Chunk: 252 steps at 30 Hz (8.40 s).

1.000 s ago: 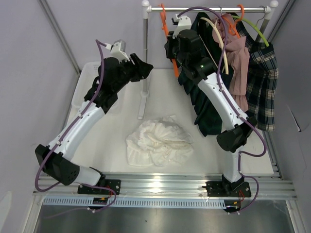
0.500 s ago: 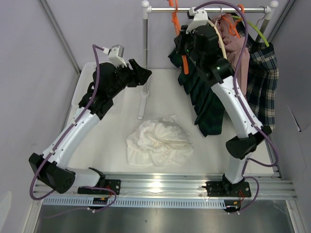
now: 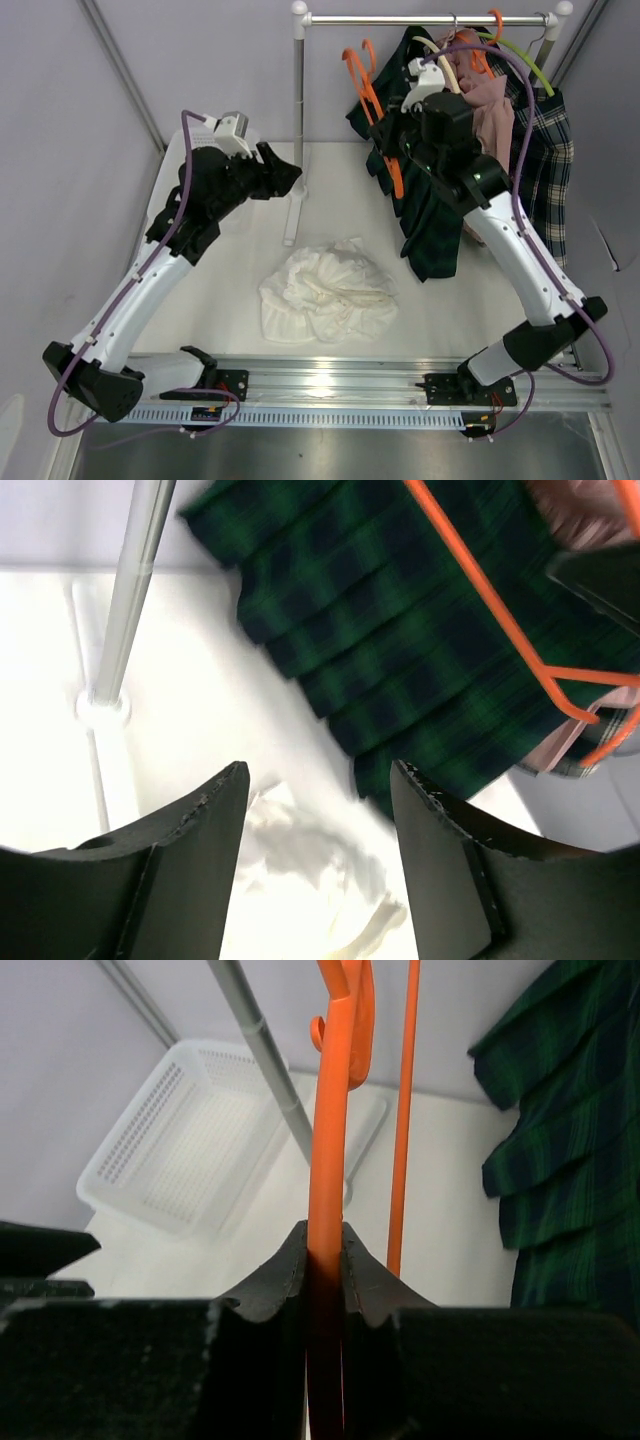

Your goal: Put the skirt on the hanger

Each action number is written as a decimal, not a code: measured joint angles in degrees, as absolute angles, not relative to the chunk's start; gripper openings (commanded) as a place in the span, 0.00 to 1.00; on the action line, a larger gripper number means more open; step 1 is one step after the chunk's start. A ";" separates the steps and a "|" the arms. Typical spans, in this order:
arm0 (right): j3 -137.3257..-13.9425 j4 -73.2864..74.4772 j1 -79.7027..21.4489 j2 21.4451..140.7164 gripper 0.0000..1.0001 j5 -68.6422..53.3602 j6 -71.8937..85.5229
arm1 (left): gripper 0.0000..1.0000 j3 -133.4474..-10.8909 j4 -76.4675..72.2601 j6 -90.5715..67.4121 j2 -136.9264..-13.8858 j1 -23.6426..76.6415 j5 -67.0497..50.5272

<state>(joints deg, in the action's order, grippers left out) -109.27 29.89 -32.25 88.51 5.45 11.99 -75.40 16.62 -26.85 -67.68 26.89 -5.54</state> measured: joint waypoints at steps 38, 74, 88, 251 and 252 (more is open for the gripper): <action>-67.81 63.44 -34.20 34.33 0.00 -27.77 25.41 | 0.59 -53.30 36.12 -29.76 -66.02 54.26 23.88; -53.17 50.37 -35.48 34.28 0.00 -34.11 26.52 | 0.00 -53.30 35.29 -29.36 -68.38 54.26 22.31; -50.11 46.22 -42.54 36.77 0.00 -27.77 25.45 | 0.00 -54.13 36.25 -27.90 -66.72 54.26 19.46; -33.58 6.22 -40.73 69.08 0.48 -9.74 35.00 | 0.00 -25.17 -10.48 -24.88 -46.15 57.43 22.79; -33.58 5.56 -40.82 69.60 0.47 -9.47 35.03 | 0.00 -25.17 -10.44 -24.88 -46.04 57.43 22.81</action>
<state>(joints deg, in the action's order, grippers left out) -33.58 5.56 -40.82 69.60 -9.47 35.03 -25.17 -10.44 -24.88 -46.04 57.43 22.81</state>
